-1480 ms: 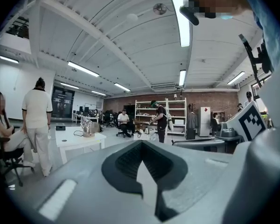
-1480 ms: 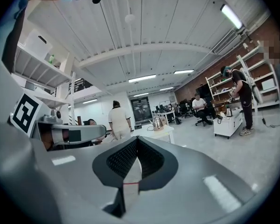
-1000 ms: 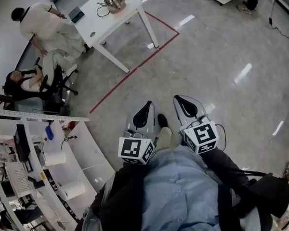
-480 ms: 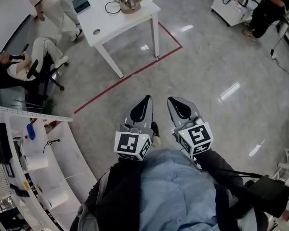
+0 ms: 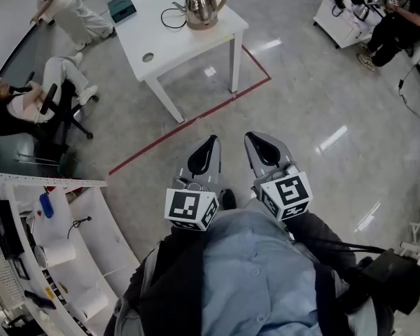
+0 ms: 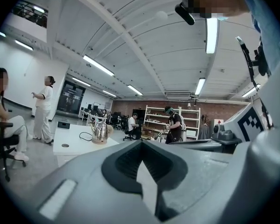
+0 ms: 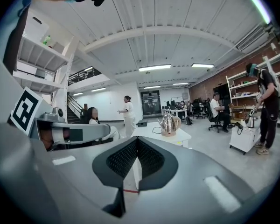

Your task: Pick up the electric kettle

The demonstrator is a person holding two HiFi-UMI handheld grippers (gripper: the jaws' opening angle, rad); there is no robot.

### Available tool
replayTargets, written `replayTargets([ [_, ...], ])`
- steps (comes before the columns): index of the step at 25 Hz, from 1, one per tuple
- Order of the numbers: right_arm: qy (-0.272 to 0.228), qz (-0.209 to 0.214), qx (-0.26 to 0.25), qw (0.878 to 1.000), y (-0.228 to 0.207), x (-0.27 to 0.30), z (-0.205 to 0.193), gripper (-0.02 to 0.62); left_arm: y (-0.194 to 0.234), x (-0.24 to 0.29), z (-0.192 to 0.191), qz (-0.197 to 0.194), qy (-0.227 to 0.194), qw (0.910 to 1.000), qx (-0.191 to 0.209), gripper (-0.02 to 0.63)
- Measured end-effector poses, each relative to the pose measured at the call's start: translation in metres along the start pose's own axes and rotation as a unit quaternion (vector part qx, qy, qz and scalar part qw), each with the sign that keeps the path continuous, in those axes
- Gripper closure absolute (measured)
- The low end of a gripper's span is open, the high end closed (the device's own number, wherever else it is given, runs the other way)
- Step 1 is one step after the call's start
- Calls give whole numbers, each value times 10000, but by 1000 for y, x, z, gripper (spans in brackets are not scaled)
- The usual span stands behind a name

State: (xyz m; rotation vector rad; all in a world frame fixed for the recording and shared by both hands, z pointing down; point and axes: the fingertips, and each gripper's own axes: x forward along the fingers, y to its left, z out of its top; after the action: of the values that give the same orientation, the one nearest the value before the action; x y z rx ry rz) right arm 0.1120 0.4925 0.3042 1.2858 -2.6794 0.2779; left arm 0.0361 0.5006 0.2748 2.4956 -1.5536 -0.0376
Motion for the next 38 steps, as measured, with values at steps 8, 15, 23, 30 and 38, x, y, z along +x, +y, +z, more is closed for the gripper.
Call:
replayTargets([
  [8,82,-170,63,9998,-23,35,5,571,28,33,-4,-55,166,9998,-88,604],
  [15,84,-132,165,9997,-55,76,5,571,52,77,-6,47,279,9996,-70,604],
  [23,-52,-68,336,9994,-107,126,22,571,71,141,0,120,500,9987,57,604],
  [30,-244,15,511,9984,-143,162,39,571,80,195,19,34,582,9976,363,604],
  [38,-481,125,465,9977,-187,204,66,571,94,258,42,13,434,9973,588,604],
])
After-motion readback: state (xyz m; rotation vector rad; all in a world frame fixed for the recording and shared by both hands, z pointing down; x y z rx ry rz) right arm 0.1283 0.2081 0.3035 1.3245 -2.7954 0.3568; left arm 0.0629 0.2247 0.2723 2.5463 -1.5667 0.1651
